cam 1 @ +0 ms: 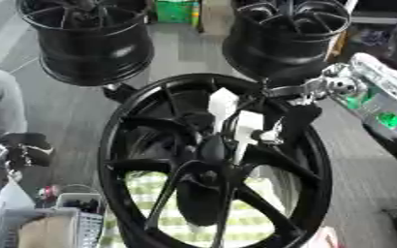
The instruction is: Pull the pin out of the wheel hub.
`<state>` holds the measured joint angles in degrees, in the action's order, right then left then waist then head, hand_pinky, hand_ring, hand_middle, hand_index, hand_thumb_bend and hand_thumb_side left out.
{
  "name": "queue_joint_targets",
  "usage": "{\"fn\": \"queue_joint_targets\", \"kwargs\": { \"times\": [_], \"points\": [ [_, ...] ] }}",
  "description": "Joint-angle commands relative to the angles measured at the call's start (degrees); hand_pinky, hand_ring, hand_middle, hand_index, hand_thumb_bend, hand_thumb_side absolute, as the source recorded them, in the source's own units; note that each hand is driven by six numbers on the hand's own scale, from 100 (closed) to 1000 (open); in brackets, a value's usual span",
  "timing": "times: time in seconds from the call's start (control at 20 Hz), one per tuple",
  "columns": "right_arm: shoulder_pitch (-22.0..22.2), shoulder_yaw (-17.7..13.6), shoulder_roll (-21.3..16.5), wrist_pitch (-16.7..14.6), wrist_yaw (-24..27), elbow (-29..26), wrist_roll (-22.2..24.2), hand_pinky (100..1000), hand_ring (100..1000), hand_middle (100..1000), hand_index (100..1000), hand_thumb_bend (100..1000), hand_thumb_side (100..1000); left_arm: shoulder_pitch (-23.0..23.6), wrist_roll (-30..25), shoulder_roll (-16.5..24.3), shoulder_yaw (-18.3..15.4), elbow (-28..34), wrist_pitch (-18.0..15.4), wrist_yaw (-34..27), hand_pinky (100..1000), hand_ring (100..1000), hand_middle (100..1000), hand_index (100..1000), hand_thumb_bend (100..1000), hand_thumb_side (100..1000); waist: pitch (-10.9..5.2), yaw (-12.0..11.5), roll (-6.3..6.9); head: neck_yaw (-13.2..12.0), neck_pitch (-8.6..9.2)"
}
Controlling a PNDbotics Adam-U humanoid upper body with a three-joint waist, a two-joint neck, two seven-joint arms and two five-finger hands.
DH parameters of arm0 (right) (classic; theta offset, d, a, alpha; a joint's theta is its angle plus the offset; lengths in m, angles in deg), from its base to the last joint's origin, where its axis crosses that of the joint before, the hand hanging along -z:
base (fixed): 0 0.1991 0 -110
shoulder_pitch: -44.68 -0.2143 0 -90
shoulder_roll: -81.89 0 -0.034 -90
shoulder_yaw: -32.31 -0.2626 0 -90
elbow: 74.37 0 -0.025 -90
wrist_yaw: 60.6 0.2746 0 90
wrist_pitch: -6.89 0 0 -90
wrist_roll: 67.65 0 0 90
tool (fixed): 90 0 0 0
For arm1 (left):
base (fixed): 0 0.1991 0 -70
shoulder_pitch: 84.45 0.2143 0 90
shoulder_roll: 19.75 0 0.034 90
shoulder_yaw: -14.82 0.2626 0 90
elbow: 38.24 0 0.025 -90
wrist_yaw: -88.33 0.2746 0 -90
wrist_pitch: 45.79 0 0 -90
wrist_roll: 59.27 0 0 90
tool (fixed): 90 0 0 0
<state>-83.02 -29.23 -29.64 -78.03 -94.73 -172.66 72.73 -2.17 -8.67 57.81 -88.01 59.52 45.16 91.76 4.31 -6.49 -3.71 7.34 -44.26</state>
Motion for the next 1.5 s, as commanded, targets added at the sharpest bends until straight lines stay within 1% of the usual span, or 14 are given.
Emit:
{"fn": "queue_joint_targets", "kwargs": {
  "times": [0.05,0.25,0.5,0.85,1.0,1.2,1.4,1.5],
  "points": [
    [-0.52,-0.48,-0.64,0.05,-0.11,0.05,-0.30,832,861,890,948,238,551,-0.70,-0.09,0.78,0.32,1.00,-0.03,-0.01,682,636,646,777,100,909,-0.52,0.00,0.23,0.20,0.15],
    [-0.46,-0.31,-0.32,0.28,0.18,0.06,-0.56,827,853,873,937,229,541,-0.68,-0.07,0.78,0.28,1.01,-0.03,-0.01,681,637,646,776,100,909,-0.50,0.00,0.24,0.18,0.15],
    [-0.42,-0.05,0.05,0.49,0.67,-0.21,-0.78,816,833,822,914,217,531,-0.65,-0.06,0.77,0.26,1.03,-0.02,0.01,681,638,647,776,100,910,-0.49,0.00,0.23,0.20,0.15],
    [-0.19,0.56,0.95,0.73,1.36,0.09,-1.11,804,816,775,878,203,527,-0.62,-0.06,0.74,0.28,1.05,0.02,0.02,680,639,647,776,100,910,-0.49,-0.05,0.22,0.29,0.15],
    [-0.03,0.73,1.28,0.75,1.43,0.47,-1.58,796,794,729,833,178,506,-0.61,-0.03,0.73,0.26,1.06,0.02,0.04,680,639,647,776,100,910,-0.50,-0.08,0.21,0.26,0.15],
    [1.05,0.52,0.69,0.73,1.54,0.20,-2.85,786,773,674,788,160,490,-0.60,-0.04,0.71,0.27,1.08,0.07,0.07,679,640,647,776,100,911,-0.48,-0.11,0.17,0.30,0.15],
    [1.76,0.15,0.36,0.91,1.51,0.06,-4.90,759,734,571,703,119,446,-0.61,0.00,0.72,0.25,1.08,0.08,0.11,679,640,647,776,100,911,-0.45,-0.13,0.16,0.32,0.15],
    [1.81,-0.18,0.31,0.97,1.29,0.11,-6.74,741,708,525,663,100,414,-0.59,-0.01,0.71,0.25,1.06,0.08,0.13,679,641,647,776,100,912,-0.43,-0.14,0.16,0.31,0.15]
  ]
}}
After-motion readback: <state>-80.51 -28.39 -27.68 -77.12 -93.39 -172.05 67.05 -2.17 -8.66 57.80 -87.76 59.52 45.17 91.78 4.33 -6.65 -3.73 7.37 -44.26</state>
